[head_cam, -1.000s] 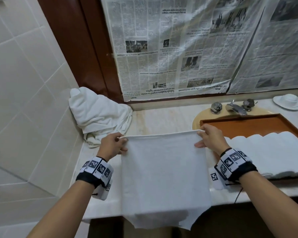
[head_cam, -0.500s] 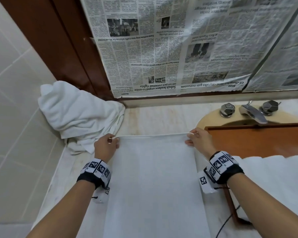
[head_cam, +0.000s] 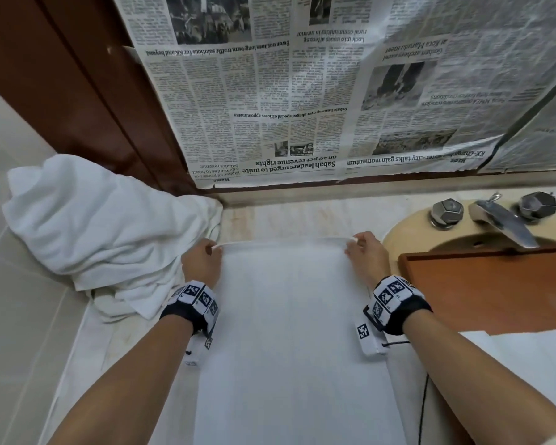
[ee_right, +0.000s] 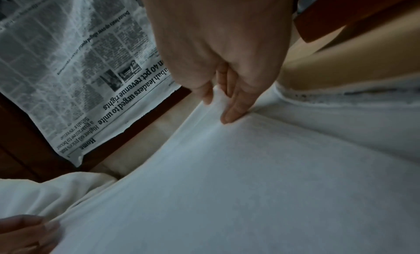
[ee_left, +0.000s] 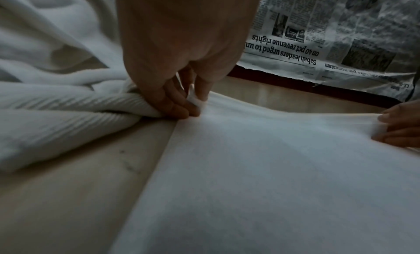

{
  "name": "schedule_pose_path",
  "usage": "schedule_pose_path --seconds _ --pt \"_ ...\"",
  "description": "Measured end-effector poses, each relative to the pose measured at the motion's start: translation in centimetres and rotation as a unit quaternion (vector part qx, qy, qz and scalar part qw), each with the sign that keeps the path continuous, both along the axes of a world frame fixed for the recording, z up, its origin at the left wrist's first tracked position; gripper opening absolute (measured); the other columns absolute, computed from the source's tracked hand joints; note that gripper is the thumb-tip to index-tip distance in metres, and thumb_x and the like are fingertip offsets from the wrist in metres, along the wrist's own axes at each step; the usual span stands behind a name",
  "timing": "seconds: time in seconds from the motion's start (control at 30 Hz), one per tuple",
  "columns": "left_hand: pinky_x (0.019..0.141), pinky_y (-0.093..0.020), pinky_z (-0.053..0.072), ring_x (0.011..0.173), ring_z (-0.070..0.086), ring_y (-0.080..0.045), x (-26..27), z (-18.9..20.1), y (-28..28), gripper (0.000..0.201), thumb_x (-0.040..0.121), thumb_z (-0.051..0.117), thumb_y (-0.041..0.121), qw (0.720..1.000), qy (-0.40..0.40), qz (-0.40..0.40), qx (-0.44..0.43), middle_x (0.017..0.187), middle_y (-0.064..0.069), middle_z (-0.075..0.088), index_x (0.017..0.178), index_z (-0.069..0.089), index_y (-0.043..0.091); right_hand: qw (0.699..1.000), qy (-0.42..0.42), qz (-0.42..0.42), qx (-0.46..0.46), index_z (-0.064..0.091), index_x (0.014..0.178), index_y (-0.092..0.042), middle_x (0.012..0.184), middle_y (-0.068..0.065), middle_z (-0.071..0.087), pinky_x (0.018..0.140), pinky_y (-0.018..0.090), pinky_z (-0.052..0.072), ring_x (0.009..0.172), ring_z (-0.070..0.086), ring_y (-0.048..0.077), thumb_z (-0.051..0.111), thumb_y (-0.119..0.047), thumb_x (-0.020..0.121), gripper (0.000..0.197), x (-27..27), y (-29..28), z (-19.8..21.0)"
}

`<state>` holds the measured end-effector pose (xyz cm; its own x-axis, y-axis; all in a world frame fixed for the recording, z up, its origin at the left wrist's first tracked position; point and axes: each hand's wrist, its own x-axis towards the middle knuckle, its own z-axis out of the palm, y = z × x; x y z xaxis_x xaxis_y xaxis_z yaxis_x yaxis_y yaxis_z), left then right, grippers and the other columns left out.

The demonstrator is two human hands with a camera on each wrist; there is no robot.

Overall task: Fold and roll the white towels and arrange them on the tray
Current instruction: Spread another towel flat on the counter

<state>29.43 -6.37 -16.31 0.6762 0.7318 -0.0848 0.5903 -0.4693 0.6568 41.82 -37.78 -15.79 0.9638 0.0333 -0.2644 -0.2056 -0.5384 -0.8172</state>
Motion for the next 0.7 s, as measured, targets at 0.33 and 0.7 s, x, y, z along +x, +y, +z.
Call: schedule_pose_path --seconds 0.33,0.7 --pt "0.12 -0.054 0.009 0.153 0.008 -0.026 -4.1 -2.9 -8.8 0.077 0.088 0.01 0.064 0.954 0.121 -0.252 0.112 0.166 0.004 0.011 0.156 0.027 0.03 0.882 -0.136 0.392 -0.222 0.009 0.158 -0.02 0.165 -0.006 -0.003 0.122 0.041 0.001 0.152 -0.003 0.017 0.015 -0.051 0.097 0.068 -8.0 4.4 -2.0" --pt "0.121 -0.052 -0.009 0.152 -0.015 -0.017 -0.4 -3.5 -5.9 0.061 0.096 0.003 0.067 0.936 0.212 -0.244 0.14 0.164 0.016 -0.017 0.154 -0.009 0.05 0.855 -0.085 0.373 -0.35 -0.016 0.155 -0.031 0.157 -0.017 -0.026 0.121 0.042 -0.013 0.148 -0.022 0.01 0.001 -0.055 0.099 0.062 -3.4 3.5 -3.0"
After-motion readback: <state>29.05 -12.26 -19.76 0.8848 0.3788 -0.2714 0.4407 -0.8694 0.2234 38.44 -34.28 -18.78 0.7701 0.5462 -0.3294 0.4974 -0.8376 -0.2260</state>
